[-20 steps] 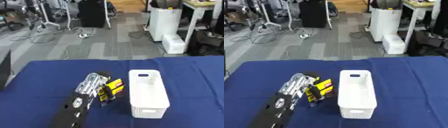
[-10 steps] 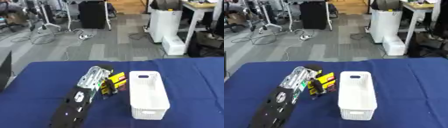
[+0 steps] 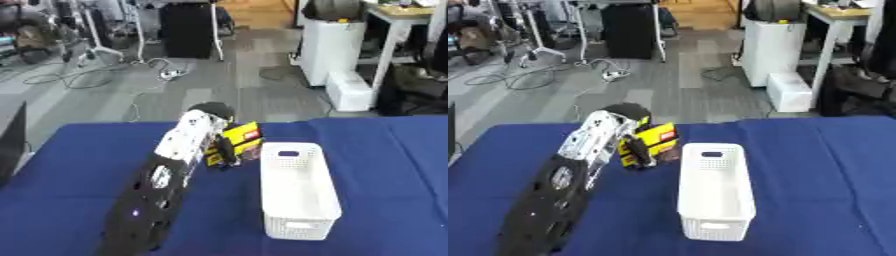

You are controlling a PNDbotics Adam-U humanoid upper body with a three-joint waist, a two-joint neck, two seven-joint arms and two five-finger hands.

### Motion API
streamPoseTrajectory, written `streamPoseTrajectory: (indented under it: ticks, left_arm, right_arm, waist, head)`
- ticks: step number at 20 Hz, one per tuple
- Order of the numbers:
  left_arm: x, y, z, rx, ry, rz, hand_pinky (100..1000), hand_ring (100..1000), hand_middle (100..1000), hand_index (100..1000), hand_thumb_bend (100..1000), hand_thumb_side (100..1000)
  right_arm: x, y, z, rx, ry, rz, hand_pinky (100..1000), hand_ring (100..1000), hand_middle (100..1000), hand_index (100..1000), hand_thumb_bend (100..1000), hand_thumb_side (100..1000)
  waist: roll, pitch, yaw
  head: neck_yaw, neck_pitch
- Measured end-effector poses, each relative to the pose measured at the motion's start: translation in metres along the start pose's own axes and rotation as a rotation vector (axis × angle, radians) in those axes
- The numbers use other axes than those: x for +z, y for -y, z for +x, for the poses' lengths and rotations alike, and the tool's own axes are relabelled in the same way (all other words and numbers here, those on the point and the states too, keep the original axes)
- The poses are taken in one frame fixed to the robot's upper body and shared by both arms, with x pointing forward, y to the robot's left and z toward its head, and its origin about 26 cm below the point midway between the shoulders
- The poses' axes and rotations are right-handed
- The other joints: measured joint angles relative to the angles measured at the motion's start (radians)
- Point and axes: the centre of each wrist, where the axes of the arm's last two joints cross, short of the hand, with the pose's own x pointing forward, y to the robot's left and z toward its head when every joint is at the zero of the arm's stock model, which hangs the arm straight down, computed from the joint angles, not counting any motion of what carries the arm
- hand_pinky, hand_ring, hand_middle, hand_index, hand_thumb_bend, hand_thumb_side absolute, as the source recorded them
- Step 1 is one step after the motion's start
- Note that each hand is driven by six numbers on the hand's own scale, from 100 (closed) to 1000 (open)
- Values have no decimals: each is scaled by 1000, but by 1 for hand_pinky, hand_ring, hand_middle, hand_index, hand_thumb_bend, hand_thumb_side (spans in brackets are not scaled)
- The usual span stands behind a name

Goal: Pick up objects on the table and place them in the box.

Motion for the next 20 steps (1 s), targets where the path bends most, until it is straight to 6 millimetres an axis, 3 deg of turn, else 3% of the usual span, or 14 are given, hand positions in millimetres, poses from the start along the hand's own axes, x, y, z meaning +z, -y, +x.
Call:
streamPoseTrajectory:
  ticks: [3, 10, 20]
  left_arm:
    - [4, -9, 5, -28, 13, 25, 100, 152, 297, 366, 407, 363]
    - [8, -20, 21, -86, 71, 55, 100, 158, 293, 362, 418, 331]
    - [4, -19, 47, -167, 197, 52, 100, 165, 291, 359, 445, 330]
  right_arm:
    - [0, 0, 0, 0, -1, 1, 255, 465, 543, 545, 100, 1000]
    - [0, 0, 0, -9, -5, -1, 260, 465, 543, 544, 100, 1000]
    - [-6, -2, -1, -29, -3, 4, 262, 465, 544, 544, 100, 1000]
  waist:
    - [0, -2, -1]
    - [5, -5, -9]
    - [10, -5, -22]
  head:
    - [1, 0]
    - [10, 0]
    - [22, -1]
